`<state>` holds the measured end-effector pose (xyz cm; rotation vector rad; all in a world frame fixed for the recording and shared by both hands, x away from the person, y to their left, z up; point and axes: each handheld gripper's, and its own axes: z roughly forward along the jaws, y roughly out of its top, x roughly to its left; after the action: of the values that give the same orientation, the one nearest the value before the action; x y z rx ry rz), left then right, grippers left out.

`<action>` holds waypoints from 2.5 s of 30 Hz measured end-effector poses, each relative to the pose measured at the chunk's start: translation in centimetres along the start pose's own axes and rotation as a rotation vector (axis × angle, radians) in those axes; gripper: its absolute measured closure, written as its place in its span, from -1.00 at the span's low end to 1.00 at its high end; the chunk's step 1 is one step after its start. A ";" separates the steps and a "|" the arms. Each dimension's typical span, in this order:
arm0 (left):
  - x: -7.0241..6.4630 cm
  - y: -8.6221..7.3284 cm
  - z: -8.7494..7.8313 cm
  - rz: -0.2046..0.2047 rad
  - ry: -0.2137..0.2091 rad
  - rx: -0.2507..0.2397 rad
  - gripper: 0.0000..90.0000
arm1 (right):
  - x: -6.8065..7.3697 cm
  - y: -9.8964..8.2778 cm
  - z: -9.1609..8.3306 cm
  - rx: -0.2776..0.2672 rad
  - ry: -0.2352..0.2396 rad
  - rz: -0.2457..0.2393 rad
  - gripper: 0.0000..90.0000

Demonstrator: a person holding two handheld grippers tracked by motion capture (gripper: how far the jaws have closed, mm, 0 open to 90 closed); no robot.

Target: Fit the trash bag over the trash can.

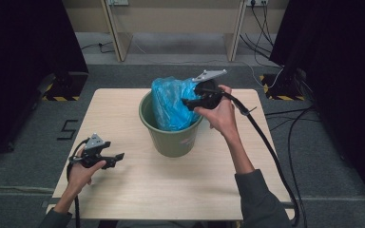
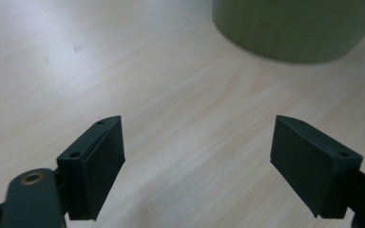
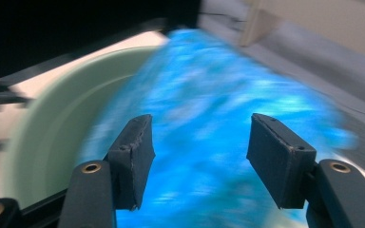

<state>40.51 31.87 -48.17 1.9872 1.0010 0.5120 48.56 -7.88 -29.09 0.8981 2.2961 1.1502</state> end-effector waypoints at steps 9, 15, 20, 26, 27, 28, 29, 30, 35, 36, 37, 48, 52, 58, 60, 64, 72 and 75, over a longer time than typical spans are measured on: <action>0.0 2.3 0.1 0.013 -0.016 -0.015 -0.61 | -4.8 -0.3 3.3 0.086 -0.096 0.168 -0.24; 0.6 2.1 0.2 -0.015 -0.004 -0.062 -0.58 | -5.4 -0.3 5.7 0.094 -0.027 0.158 0.24; 0.8 2.1 0.1 -0.029 -0.015 -0.065 -0.58 | -5.0 0.5 5.2 0.062 -0.052 0.050 0.73; 0.6 2.7 -0.1 -0.031 -0.037 -0.084 -0.58 | -2.5 1.0 3.2 0.015 0.032 -0.036 0.98; 0.6 2.8 -0.1 -0.030 -0.039 -0.087 -0.58 | -1.7 0.8 3.0 0.035 0.043 -0.068 0.99; 0.6 3.2 -0.2 -0.029 -0.040 -0.094 -0.58 | -1.2 0.6 2.9 0.051 0.042 -0.084 1.00; 0.6 3.4 -0.3 -0.027 -0.038 -0.098 -0.58 | -0.6 0.2 2.8 0.065 0.050 -0.116 1.00; 0.6 3.7 -0.5 -0.022 -0.039 -0.107 -0.58 | -0.1 0.0 2.8 0.070 0.065 -0.127 1.00; 0.7 4.8 -1.2 -0.020 -0.032 -0.139 -0.59 | 1.9 -1.6 2.1 0.113 0.125 -0.169 0.91; 0.7 5.0 -1.3 -0.026 -0.030 -0.145 -0.59 | 1.9 -1.6 1.9 0.114 0.119 -0.156 0.75; 0.7 5.0 -1.3 -0.032 -0.031 -0.152 -0.58 | 1.5 -1.4 1.7 0.111 0.107 -0.126 0.49; 0.3 4.9 -0.4 -0.027 -0.054 -0.113 -0.58 | -4.1 1.7 3.7 0.038 -0.042 0.175 -0.44; 0.4 4.9 -0.3 -0.029 -0.058 -0.107 -0.59 | -4.7 1.6 5.8 0.072 -0.012 0.221 0.00; 0.8 5.3 -0.6 -0.042 -0.068 -0.112 -0.59 | -3.7 1.8 5.9 0.041 0.030 0.081 0.88; 0.9 5.9 -0.9 -0.032 -0.061 -0.113 -0.59 | -3.1 1.9 5.3 0.016 0.051 0.055 0.95; 0.9 7.9 -1.8 -0.012 -0.060 -0.139 -0.60 | -0.4 1.8 3.4 -0.024 0.110 -0.050 0.96; 0.1 13.3 -2.9 0.023 -0.093 -0.204 -0.61 | 4.5 -0.5 2.0 0.035 0.207 -0.206 0.90; -0.3 14.7 -2.5 0.038 -0.105 -0.206 -0.61 | 4.3 -0.9 1.6 0.018 0.189 -0.130 0.39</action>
<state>45.42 27.91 -34.63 1.8324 0.8142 0.5054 46.16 -4.39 -31.05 0.6590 2.4781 1.2051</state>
